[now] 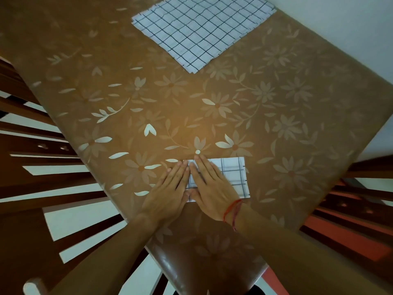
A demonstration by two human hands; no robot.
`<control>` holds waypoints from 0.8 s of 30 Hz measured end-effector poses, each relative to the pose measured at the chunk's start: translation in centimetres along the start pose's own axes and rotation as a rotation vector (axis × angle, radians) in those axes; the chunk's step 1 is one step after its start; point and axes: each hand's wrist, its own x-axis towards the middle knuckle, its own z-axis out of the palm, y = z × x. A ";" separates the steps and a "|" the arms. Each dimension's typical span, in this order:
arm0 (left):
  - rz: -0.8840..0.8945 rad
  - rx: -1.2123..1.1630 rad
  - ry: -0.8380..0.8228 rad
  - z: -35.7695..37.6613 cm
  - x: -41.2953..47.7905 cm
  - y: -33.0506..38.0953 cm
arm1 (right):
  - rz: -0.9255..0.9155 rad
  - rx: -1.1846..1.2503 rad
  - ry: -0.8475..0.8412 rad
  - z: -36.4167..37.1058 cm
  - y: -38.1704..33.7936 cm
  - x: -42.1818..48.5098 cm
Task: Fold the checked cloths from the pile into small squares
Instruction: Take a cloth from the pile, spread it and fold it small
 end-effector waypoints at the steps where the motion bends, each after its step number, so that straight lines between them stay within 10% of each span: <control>1: -0.002 0.002 0.003 0.1 0.0 0.0 | 0.005 -0.013 -0.008 0.0 0.2 -0.1; 24: -0.028 0.030 -0.011 -0.1 0.1 0.4 | 0.190 -0.052 -0.095 -2.3 7.0 -5.4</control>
